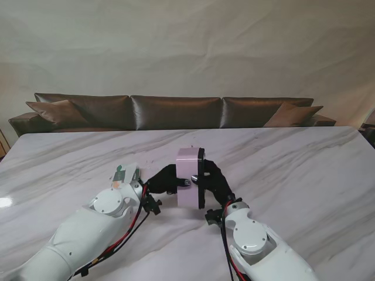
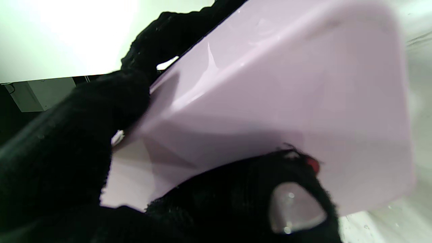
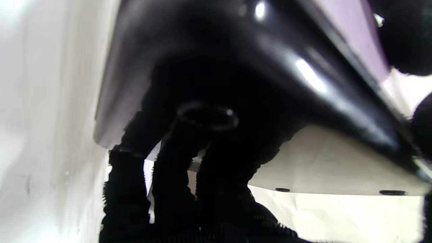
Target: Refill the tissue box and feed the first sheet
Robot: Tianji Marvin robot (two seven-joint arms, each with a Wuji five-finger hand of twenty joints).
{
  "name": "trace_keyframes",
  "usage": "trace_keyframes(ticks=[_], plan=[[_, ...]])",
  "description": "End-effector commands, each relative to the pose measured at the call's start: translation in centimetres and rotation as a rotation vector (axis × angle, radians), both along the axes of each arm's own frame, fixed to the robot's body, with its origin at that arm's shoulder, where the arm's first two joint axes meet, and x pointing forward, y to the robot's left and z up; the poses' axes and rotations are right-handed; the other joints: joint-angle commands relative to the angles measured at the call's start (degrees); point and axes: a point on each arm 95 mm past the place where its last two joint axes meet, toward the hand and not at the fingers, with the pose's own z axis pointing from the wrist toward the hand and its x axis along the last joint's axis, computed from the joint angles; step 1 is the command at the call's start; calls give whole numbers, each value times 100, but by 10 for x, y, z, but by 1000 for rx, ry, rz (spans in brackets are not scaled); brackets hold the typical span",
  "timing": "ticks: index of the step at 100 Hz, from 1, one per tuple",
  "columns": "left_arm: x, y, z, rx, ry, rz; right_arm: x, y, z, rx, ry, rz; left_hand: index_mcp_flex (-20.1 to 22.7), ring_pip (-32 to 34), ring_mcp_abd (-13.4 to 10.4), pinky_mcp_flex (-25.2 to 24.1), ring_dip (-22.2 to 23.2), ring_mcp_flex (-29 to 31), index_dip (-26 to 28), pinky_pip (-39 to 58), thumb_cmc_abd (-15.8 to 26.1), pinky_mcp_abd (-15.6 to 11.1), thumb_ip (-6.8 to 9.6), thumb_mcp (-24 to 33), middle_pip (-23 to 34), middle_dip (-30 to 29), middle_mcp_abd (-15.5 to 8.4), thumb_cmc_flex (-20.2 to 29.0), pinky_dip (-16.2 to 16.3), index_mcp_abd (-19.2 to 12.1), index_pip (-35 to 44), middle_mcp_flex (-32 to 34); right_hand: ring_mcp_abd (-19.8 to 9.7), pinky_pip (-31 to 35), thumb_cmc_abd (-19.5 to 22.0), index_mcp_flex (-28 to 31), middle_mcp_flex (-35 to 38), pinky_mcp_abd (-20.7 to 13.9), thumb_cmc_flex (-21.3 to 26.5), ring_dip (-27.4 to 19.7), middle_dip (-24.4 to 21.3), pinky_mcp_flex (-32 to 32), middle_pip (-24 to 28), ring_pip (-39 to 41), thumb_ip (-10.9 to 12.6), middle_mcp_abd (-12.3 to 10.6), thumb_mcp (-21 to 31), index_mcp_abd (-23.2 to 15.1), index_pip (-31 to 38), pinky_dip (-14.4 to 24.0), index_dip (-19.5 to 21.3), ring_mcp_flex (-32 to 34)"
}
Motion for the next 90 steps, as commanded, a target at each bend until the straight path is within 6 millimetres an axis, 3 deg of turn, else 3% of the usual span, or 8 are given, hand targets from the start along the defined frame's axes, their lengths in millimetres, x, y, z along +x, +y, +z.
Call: trace_keyframes(ticks=[1,26,31,41,60,81,85,90], plan=[[-3,-10,-3,5,7,-17,-7,27,15,42,-24,64,95,2195,288,-489,22,1163,191,1532,481,-209,403,597,630,238,-404,575,89,-260,142,656,-609,1690,302,977,591,-1025,596,578,574,694,871,1261,979,-1006,717,-1839,1997,676,304,713],[-4,-13,-3,24,-9,-18,-10,34,16,-9,0,7,71,2196,300,-491,16,1162,202,1531,493,-186,395,599,626,241,-400,588,87,-255,133,641,-1114,3329,-1052,1893,1843,-1292,2918,1756,1957,1749,2146,3247,960,-1751,464,-2739,3651,1082,1325,1977],[-4,-13,-3,28,-11,-17,-12,35,17,-19,3,-7,59,2197,300,-491,15,1162,206,1531,492,-183,392,592,627,242,-400,588,87,-254,130,640,-1304,3800,-3091,2332,2346,-1395,2649,1816,2321,2170,2350,3676,-1351,-1943,2930,-3018,3985,1022,1629,2461],[-5,-12,-2,34,-13,-15,-13,36,19,-33,6,-30,54,2197,300,-494,14,1162,214,1530,494,-167,389,588,627,244,-395,589,85,-256,129,632,-1523,4552,-4057,3404,3430,-1510,3332,1497,2776,3037,2667,4428,-2228,-2188,3987,-3528,4484,954,1994,3364],[-7,-12,-1,40,-15,-3,-16,38,23,-35,28,-113,56,2197,304,-496,11,1161,226,1532,507,-122,366,561,628,251,-389,597,77,-256,125,620,-1664,5655,-3699,5759,5341,-1421,4738,1497,3328,4540,2990,5541,-1256,-2154,4226,-3993,5022,174,2373,4566],[-8,-13,-1,40,-15,-2,-20,39,26,-53,45,-125,42,2197,306,-496,11,1161,232,1535,508,-110,336,539,626,254,-382,609,71,-261,116,609,-1741,6150,-3948,6291,5572,-1566,4996,1761,3415,4799,3075,6038,-404,-2001,4230,-3959,5100,-73,2501,4564],[-8,-13,0,40,-17,-1,-20,39,27,-59,44,-125,43,2195,309,-496,11,1160,233,1535,503,-110,331,535,626,255,-381,604,70,-262,115,607,-1763,6196,-3962,6286,5563,-1583,4942,1768,3373,4825,3074,6055,-395,-2035,4229,-3962,5092,-37,2512,4563],[-8,-14,0,41,-18,1,-21,39,28,-61,61,-128,43,2194,312,-496,11,1160,235,1535,517,-109,327,538,626,256,-380,610,69,-262,114,604,-1789,5876,-3878,6053,5493,-1470,4589,1784,3285,4891,2932,5801,-1235,-2144,4230,-3981,4890,505,2544,4608]])
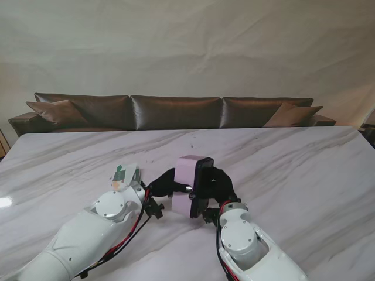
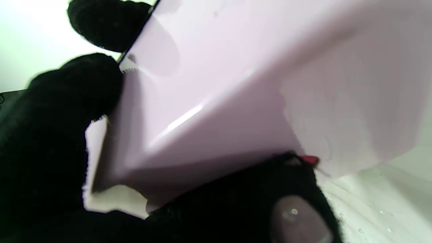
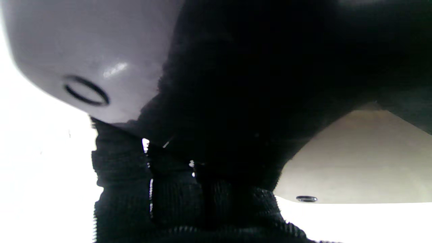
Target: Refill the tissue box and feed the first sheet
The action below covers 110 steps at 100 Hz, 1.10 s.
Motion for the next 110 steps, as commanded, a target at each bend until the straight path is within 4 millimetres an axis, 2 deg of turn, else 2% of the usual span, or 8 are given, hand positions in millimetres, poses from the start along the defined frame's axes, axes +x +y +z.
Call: trace_keyframes(ticks=[1,4,12,23,33,60,90,110], plan=[[2,-7,2,0,3,3,-11,33,15,62,-2,84,-3,2030,640,-758,6,796,219,1411,985,-73,150,951,321,93,-205,964,66,-178,41,368,-1681,6089,186,3095,2459,-1468,4040,956,583,1246,2606,5415,57,-2074,4894,-3372,3359,901,445,1639],[2,-7,2,0,2,4,-12,32,16,72,12,86,-2,2030,640,-758,6,796,219,1411,983,-73,147,948,320,94,-204,963,66,-178,41,363,-1608,5880,288,2929,2418,-1365,3584,1025,563,1215,2460,5134,-385,-2045,4792,-3312,3218,870,391,1656],[2,-8,1,1,3,5,-13,32,15,92,44,102,-2,2026,653,-758,6,795,222,1411,986,-72,141,946,321,96,-204,964,64,-178,40,361,-1254,5236,850,2148,1790,-1115,1929,527,404,703,1968,4025,-891,-1854,3924,-3007,2748,611,-241,1642],[2,-8,0,9,6,1,-15,30,16,96,74,141,-2,2022,659,-760,8,794,224,1408,987,-68,131,940,320,98,-198,973,61,-178,39,352,-850,4457,1504,756,469,-875,711,317,137,-194,1544,3040,-925,-1585,3386,-2526,1935,475,-311,865],[3,-9,-1,15,6,-3,-18,30,19,124,96,179,-2,2017,666,-765,10,794,226,1395,986,-39,121,932,321,100,-197,970,48,-178,38,352,-197,3453,1939,-402,-710,-389,149,-28,-868,-1176,797,1760,-1056,-1177,3182,-1948,941,419,-1232,-137],[4,-11,-1,42,-4,-10,-23,32,26,144,147,220,-16,2014,667,-764,16,795,233,1402,988,-17,115,934,320,103,-194,966,29,-181,29,348,467,2042,2040,-1546,-1936,-49,-271,-1083,-3033,-2485,-532,-354,-1213,-419,3133,-927,-647,240,-2906,-1675],[4,-13,-4,55,-8,-26,-23,39,30,191,184,177,-20,2006,674,-765,19,793,239,1407,1001,-14,105,925,318,108,-189,970,18,-182,26,327,505,1800,2702,-1417,-2015,-124,-1005,-1335,-3318,-2717,-504,-634,-1352,-328,2960,-809,-589,106,-3014,-2024],[4,-14,-4,71,-11,-35,-24,45,31,185,201,149,-41,1990,684,-765,24,792,250,1409,1015,-14,90,901,318,121,-187,977,11,-200,14,299,583,1822,2556,-1453,-2132,-49,-622,-1370,-3304,-2870,-403,-600,-1265,-217,2907,-697,-531,92,-3005,-2147]])
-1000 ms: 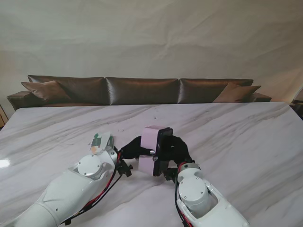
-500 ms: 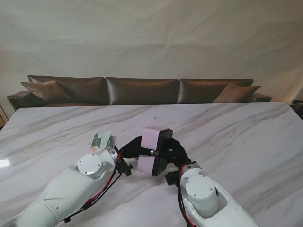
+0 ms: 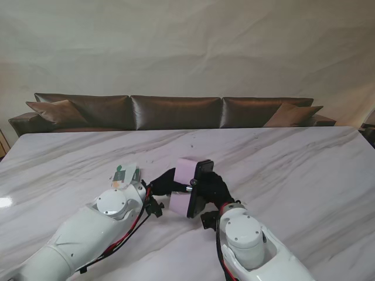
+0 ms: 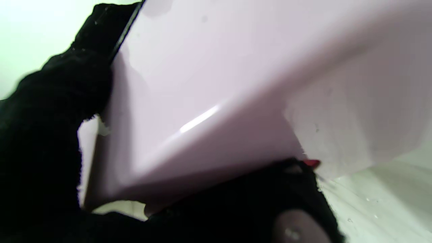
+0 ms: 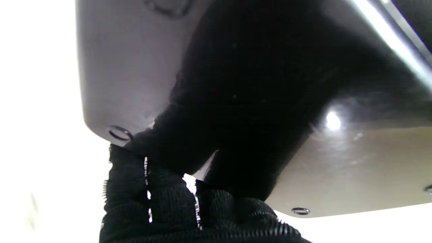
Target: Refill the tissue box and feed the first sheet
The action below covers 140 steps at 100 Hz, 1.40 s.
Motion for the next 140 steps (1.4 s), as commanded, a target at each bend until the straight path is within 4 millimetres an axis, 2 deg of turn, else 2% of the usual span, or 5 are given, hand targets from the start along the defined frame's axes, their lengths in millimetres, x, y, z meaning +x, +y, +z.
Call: trace_keyframes(ticks=[1,42,91,104,140], plan=[[-3,-15,-1,11,6,-30,-9,40,22,64,-29,88,-37,1989,744,-999,22,584,207,1249,1011,54,228,1045,283,101,-130,1101,9,-196,11,228,116,1121,257,795,-145,2,340,-34,-11,513,167,144,187,-265,510,-1188,120,211,-25,51],[-5,-17,-1,34,-5,-31,-12,57,28,4,-5,56,-53,1977,748,-999,35,584,225,1251,1020,54,201,1016,278,114,-133,1100,3,-203,-1,221,-77,1314,-456,371,-525,-204,1587,166,222,403,998,784,563,-227,793,-965,797,249,200,-54],[-6,-17,-1,50,-11,-32,-10,76,22,-58,17,-25,-67,1953,761,-999,56,584,247,1251,1020,56,143,998,267,124,-129,1105,-4,-221,-22,207,-1294,4000,-1551,2485,2218,-1036,3011,1822,3071,2462,3297,4306,1402,-1797,2111,-2740,3604,997,2592,2478],[-6,-18,-1,51,-12,-32,-9,77,23,-83,20,-39,-66,1950,763,-1000,59,584,249,1251,1025,56,131,996,266,125,-129,1107,-4,-221,-23,207,-1630,4774,-2333,3674,3364,-1266,3846,1416,3498,3443,3618,5191,1074,-2020,2493,-3251,4096,1047,3047,3463],[-4,-20,-3,53,-12,-34,-12,77,29,-122,16,-68,-68,1940,770,-1000,66,583,253,1246,1025,58,93,982,265,127,-129,1110,-9,-225,-28,207,-2166,6353,-2252,6115,5296,-1679,5118,2777,3858,4812,4002,7003,3237,-1775,2491,-3647,4620,1392,3309,3850]])
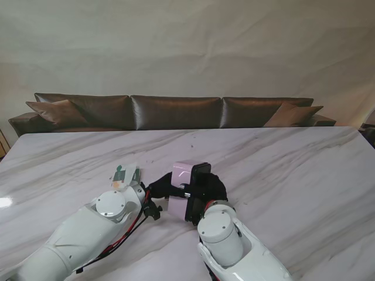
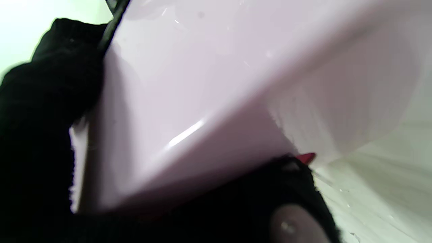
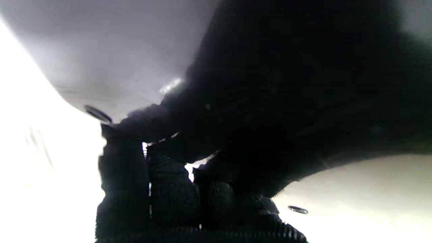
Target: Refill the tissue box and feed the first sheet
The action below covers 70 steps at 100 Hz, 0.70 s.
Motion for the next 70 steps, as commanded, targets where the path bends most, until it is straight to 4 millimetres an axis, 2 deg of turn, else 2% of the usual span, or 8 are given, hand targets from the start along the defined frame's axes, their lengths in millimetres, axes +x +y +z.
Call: trace_keyframes(ticks=[1,7,11,19,23,33,46,70], plan=[[-1,-26,5,-17,-1,-34,-15,46,22,110,-23,106,-70,1937,782,-977,59,587,234,1361,1314,47,138,1026,265,99,-90,1112,-9,-71,-28,207,-1977,9610,-274,4908,3748,-1774,5191,1228,1222,2159,4799,7876,1810,-1822,2318,-3499,3802,780,912,2344],[-1,-26,5,-17,-1,-35,-14,46,22,102,-30,97,-70,1936,782,-977,60,587,234,1361,1309,47,133,1026,265,99,-90,1112,-9,-71,-29,207,-1974,9675,-347,4998,3765,-1828,5533,1104,1259,2150,4997,8014,2198,-1634,2318,-3409,3942,789,989,2311],[-1,-27,5,-17,-2,-35,-14,46,22,95,-33,92,-70,1936,782,-977,61,587,235,1361,1304,47,133,1031,264,99,-90,1112,-10,-71,-29,207,-1961,9816,-348,5012,3763,-1948,5742,1054,1150,2091,5164,8101,2411,-1504,2311,-3327,4038,434,1060,2293],[-1,-27,5,-16,-2,-33,-14,46,23,89,-33,86,-70,1935,782,-977,63,587,235,1361,1304,47,129,1035,264,100,-90,1111,-10,-71,-30,207,-1903,9982,-347,5036,3782,-2043,6087,1070,1008,2045,5368,8213,2749,-1282,2242,-3164,4177,275,1124,2272],[-1,-27,5,-16,-3,-32,-14,45,23,84,-33,84,-70,1935,782,-977,63,587,236,1361,1307,47,127,1037,264,99,-89,1111,-10,-71,-30,206,-1885,9986,-344,5040,3763,-2078,6207,1064,814,2035,5526,8262,3403,-1186,1977,-3090,4225,373,1148,2258],[0,-26,6,-15,-4,-28,-13,45,25,63,-35,83,-70,1934,782,-977,65,587,236,1362,1298,47,123,1038,263,99,-88,1112,-10,-71,-30,206,-1820,9986,-348,5054,3769,-2097,6442,1081,651,2024,5677,8340,4111,-1028,1677,-2981,4280,518,1154,2244],[0,-26,6,-17,-3,-21,-12,43,26,39,-28,72,-70,1934,782,-977,67,587,237,1362,1304,47,117,1039,263,100,-88,1110,-11,-71,-30,206,-1761,9986,-348,5061,3768,-2082,6603,1085,558,2022,5764,8391,4417,-905,1525,-2900,4309,620,1143,2236],[-2,-25,5,-19,3,-5,-12,40,27,-13,-14,57,-70,1931,785,-977,69,587,238,1362,1301,47,113,1047,262,99,-87,1106,-11,-71,-31,205,-1719,9986,-348,5065,3765,-2059,6719,1095,531,2018,5807,8410,4498,-810,1443,-2832,4326,701,1139,2230]])
